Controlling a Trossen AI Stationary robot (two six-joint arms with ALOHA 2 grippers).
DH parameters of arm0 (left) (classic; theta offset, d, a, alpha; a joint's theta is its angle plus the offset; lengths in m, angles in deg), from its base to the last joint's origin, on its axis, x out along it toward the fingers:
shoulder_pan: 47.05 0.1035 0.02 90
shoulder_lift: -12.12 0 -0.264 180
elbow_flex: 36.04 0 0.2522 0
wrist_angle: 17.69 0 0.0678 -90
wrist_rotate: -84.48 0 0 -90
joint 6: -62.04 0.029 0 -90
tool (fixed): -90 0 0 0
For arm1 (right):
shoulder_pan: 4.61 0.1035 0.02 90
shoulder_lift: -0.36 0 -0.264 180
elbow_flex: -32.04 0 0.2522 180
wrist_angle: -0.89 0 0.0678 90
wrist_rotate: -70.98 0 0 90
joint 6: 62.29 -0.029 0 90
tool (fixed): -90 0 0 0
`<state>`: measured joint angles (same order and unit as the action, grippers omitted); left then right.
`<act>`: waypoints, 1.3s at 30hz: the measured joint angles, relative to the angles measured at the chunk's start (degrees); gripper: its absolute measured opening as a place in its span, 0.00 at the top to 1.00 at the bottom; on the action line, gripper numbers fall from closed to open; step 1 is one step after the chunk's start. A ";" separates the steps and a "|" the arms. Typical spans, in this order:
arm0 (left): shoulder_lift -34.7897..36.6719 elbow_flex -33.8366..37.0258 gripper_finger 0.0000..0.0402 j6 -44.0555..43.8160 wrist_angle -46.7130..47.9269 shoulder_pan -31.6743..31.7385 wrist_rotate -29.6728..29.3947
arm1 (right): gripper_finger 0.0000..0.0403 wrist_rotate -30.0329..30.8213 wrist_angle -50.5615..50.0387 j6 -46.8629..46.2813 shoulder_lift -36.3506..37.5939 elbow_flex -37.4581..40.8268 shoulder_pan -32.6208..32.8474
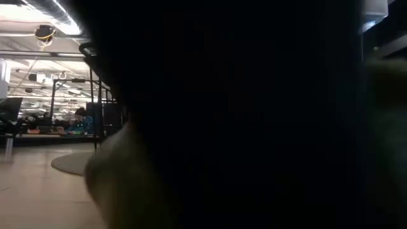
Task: Build produce basket
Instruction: Put the green lime into the black wire basket
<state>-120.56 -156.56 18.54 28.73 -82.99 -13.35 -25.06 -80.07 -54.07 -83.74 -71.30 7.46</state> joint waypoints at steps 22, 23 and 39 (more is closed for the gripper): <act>0.11 -0.11 0.66 -1.04 1.07 1.91 6.48 | 0.41 0.01 -0.42 0.71 0.00 0.00 0.00; 0.11 -0.11 0.66 -1.29 1.36 2.11 7.28 | 0.41 0.00 -0.72 1.06 0.00 0.00 0.01; 0.81 -0.43 0.68 -2.83 3.18 5.62 14.88 | 0.41 -0.07 -2.06 1.11 1.42 -0.70 0.01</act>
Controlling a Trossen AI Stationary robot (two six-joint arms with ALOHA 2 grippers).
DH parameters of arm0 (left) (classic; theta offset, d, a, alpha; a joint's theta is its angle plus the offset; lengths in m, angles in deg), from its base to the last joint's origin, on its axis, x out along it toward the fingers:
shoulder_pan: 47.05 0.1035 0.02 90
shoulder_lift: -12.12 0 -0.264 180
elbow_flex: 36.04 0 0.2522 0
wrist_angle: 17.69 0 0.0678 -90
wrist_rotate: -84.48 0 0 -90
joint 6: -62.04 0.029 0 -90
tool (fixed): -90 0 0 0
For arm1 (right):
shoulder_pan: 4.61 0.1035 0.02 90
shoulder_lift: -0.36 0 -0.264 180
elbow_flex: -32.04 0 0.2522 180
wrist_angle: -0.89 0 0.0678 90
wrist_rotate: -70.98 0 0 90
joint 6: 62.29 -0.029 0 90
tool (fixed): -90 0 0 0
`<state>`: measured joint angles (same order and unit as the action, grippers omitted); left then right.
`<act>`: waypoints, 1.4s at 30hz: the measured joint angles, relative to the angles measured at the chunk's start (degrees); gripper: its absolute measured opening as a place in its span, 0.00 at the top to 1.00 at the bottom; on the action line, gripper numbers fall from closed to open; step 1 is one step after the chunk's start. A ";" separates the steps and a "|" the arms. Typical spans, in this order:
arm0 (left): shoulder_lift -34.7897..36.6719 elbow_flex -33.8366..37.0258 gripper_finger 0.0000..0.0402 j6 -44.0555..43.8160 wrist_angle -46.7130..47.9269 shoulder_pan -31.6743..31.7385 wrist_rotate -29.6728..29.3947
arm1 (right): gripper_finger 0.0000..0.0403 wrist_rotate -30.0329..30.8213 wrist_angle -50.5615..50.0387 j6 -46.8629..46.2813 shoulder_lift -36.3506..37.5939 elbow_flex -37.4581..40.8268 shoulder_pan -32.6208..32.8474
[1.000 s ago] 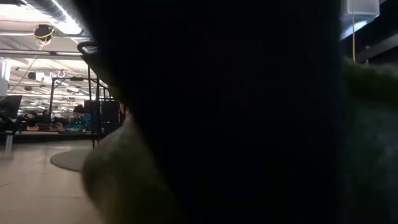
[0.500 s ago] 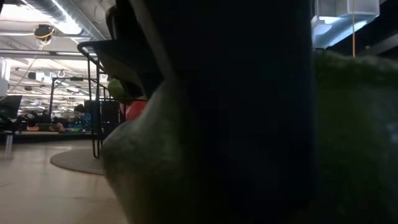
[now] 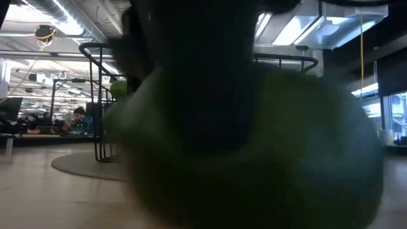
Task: Build produce basket
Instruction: Put the green lime into the black wire basket
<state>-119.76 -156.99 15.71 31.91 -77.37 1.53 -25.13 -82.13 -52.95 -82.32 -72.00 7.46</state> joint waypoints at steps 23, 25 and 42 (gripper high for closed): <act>19.73 -0.64 0.67 -8.63 18.08 2.19 -21.30 | 0.41 8.20 2.32 -1.55 7.74 -0.07 0.00; 22.05 -0.66 0.67 -8.78 20.40 3.12 -25.80 | 0.41 11.00 2.58 -1.62 8.54 -0.07 0.00; 24.97 6.26 0.67 9.96 33.58 20.01 -24.23 | 0.41 20.15 11.85 -3.37 8.63 -0.07 -0.22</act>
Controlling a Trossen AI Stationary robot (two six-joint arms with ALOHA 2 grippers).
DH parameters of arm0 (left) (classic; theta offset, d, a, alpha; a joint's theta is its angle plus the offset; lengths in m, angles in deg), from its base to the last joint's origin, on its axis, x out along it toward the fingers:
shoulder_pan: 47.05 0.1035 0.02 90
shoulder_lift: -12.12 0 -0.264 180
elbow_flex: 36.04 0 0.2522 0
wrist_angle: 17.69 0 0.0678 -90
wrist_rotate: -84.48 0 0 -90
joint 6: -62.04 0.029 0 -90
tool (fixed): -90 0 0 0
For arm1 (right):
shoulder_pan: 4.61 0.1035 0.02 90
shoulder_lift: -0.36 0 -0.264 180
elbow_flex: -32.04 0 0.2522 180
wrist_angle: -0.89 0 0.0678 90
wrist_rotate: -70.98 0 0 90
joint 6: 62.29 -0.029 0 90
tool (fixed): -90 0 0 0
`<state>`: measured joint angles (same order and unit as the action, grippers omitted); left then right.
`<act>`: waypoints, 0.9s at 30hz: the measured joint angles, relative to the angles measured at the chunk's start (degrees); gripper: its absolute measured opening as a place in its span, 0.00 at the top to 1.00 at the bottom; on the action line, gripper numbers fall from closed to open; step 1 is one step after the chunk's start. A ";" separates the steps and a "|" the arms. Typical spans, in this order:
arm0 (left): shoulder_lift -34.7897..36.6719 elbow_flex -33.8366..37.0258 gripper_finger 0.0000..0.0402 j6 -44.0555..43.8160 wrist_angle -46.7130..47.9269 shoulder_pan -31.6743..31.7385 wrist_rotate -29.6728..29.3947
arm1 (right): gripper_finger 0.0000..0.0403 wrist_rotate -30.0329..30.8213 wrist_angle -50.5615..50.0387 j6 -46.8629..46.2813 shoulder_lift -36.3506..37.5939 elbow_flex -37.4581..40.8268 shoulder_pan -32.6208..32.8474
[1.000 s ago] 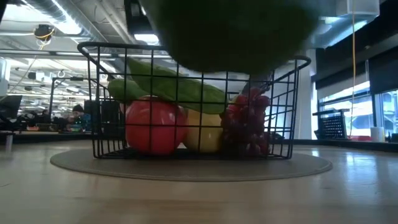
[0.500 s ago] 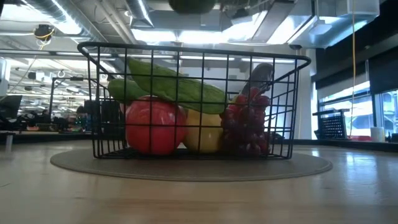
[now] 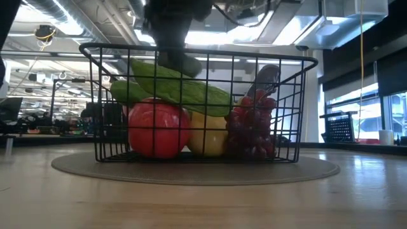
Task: Build produce basket
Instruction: Put the green lime into the black wire basket
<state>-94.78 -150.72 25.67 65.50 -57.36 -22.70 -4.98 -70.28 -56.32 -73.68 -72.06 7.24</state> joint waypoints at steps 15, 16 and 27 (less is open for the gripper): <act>-0.03 6.45 0.67 14.09 -11.72 4.91 8.07 | 0.41 8.85 -0.59 -5.93 -0.13 0.02 0.00; -0.03 6.82 0.67 14.09 -11.70 5.26 9.13 | 0.41 8.85 -0.59 -5.93 -0.13 0.02 0.00; -0.03 7.43 0.67 15.06 -12.16 5.84 16.03 | 0.41 8.84 -0.63 -5.95 -0.13 0.02 0.00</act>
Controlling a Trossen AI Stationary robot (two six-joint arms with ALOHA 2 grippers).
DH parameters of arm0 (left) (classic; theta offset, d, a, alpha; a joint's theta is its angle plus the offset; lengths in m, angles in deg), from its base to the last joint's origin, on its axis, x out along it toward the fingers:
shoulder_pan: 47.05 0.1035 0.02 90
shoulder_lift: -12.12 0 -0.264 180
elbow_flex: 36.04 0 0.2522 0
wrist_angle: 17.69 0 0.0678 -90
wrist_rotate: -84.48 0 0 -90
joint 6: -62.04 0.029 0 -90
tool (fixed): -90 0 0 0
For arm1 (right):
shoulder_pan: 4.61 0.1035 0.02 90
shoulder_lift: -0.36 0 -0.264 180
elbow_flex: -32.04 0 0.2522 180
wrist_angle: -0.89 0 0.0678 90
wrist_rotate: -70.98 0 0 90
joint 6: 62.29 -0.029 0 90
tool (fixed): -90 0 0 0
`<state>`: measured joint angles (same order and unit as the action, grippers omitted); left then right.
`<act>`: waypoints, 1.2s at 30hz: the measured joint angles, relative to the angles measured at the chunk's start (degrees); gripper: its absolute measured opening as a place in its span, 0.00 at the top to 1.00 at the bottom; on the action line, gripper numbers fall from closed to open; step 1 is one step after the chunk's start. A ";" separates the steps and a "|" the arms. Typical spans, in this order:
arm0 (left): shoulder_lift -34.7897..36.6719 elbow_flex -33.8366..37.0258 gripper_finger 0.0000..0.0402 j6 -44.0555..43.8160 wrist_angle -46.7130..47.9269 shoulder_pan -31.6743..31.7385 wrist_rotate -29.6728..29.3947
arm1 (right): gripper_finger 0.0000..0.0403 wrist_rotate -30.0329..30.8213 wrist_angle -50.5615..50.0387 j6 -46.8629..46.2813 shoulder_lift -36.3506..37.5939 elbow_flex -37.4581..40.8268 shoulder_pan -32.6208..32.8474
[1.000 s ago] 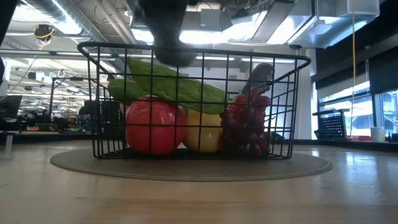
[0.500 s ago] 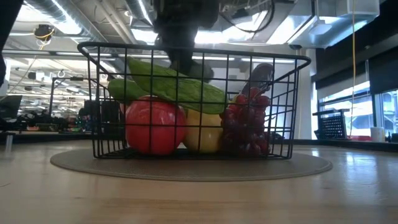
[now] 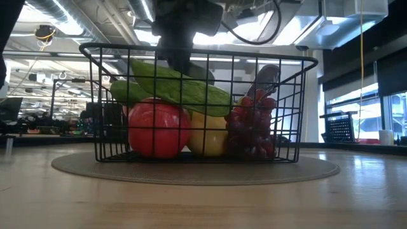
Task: Build produce basket
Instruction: Put the green lime into the black wire basket
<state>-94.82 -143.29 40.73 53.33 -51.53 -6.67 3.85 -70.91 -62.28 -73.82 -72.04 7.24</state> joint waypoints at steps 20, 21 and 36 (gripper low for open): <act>-0.74 0.02 0.61 3.63 -0.37 -2.60 -0.71 | 0.41 -0.29 -0.02 0.00 0.00 0.00 0.00; -0.74 0.02 0.61 3.65 -0.38 -2.50 -0.17 | 0.41 -0.49 -0.04 0.02 0.00 0.00 0.00; -0.74 0.02 0.61 5.43 -0.57 -3.11 0.90 | 0.41 -0.59 0.04 -1.02 0.00 0.00 0.00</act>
<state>-95.56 -143.27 46.16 52.76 -54.64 -5.77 3.27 -70.88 -63.29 -73.82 -72.04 7.25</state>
